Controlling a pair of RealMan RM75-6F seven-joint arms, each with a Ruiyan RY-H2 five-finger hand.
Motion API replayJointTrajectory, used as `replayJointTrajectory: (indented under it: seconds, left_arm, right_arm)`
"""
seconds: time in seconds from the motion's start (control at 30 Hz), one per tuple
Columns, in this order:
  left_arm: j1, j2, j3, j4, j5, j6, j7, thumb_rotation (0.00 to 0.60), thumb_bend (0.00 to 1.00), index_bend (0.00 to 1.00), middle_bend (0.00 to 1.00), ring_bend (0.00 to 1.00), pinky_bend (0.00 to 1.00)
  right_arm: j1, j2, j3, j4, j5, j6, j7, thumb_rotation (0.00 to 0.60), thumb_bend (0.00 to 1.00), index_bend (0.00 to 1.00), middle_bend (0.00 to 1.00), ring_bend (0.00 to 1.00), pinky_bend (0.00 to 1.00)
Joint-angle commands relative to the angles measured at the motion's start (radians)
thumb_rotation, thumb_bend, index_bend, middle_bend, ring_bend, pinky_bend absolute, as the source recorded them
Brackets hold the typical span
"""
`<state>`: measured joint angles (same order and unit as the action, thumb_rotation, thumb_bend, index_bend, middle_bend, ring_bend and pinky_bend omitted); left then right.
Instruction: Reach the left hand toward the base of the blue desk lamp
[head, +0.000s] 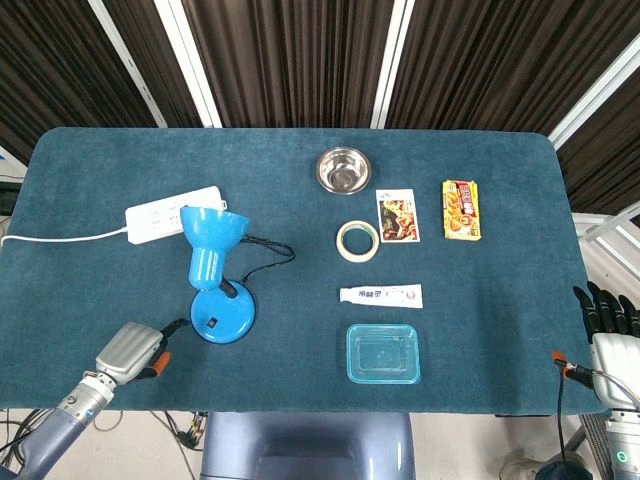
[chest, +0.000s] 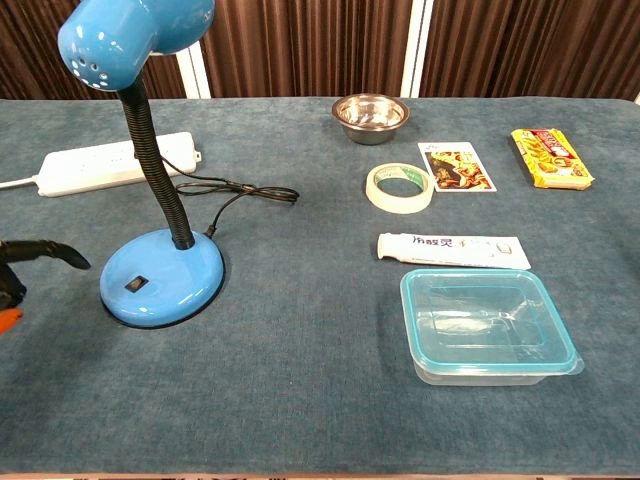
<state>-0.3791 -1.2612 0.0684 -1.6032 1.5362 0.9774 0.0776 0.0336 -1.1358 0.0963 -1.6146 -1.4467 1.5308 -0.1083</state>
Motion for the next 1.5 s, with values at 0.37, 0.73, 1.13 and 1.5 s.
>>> replayJointTrajectory:
  seconds: [0.37,0.73,1.13,1.5]
  left_arm:
    - [-0.035,-0.064,-0.013,0.026,-0.018,-0.024,0.034,0.600,0.55,0.15,0.74,0.70,0.81]
    - [-0.053,-0.085,-0.012,0.037,-0.038,-0.040,0.055,0.600,0.55,0.15,0.74,0.70,0.81]
    - [-0.064,-0.098,-0.012,0.045,-0.063,-0.052,0.071,0.600,0.55,0.14,0.74,0.70,0.81]
    - [-0.088,-0.106,-0.004,0.052,-0.084,-0.094,0.079,0.600,0.55,0.14,0.74,0.70,0.81]
  right_arm:
    - [-0.001,0.001,0.000,-0.004,0.005,-0.003,-0.005,0.600,0.26,0.03,0.05,0.05,0.00]
    - [-0.001,0.001,0.001,-0.007,0.009,-0.004,-0.009,0.600,0.26,0.03,0.05,0.05,0.00]
    - [-0.002,0.003,0.002,-0.011,0.017,-0.009,-0.012,0.600,0.26,0.03,0.05,0.05,0.00]
    - [-0.002,0.004,0.003,-0.014,0.020,-0.010,-0.013,0.600,0.26,0.03,0.05,0.05,0.00]
